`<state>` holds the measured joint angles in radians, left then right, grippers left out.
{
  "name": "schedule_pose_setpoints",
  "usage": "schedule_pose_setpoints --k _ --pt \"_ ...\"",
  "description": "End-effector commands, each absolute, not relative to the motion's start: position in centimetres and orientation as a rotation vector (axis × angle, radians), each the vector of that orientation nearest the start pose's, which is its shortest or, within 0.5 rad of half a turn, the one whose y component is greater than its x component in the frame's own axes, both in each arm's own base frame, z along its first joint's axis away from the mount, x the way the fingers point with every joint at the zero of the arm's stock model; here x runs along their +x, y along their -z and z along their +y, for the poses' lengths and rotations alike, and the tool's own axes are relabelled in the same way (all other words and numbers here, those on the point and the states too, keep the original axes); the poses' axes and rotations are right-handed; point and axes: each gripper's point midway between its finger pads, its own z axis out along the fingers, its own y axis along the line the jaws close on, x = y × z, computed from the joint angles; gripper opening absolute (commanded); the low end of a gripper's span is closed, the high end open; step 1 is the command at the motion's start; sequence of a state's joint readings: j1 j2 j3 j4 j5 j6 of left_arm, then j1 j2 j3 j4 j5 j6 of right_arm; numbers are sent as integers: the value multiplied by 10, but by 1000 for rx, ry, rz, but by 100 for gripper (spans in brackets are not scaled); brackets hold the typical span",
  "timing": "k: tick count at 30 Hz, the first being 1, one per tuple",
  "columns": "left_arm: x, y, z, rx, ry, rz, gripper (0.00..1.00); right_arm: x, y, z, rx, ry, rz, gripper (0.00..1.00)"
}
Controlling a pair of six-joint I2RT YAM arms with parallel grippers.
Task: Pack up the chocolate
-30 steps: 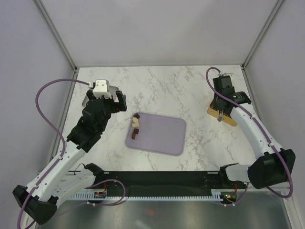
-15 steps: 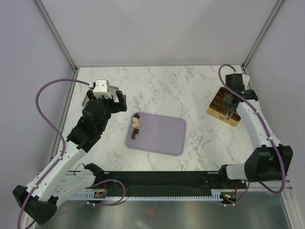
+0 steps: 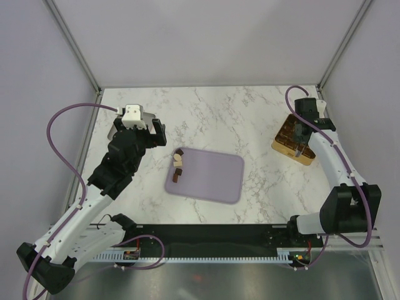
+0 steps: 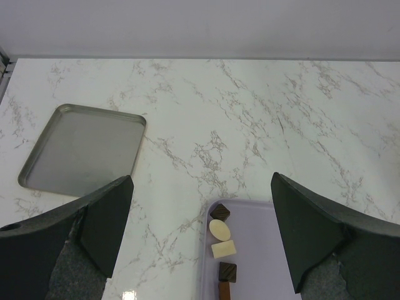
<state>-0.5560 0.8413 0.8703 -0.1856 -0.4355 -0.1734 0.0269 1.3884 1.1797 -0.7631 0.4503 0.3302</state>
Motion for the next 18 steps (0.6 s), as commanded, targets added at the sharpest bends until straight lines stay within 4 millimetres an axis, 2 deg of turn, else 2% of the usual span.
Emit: schedule_pose_setpoints --k 1,18 --pt "303 -321 -106 1 165 1659 100 335 -163 -60 580 424 2352 38" --pt "303 -321 -105 0 158 1659 100 330 -151 -66 605 465 2371 42"
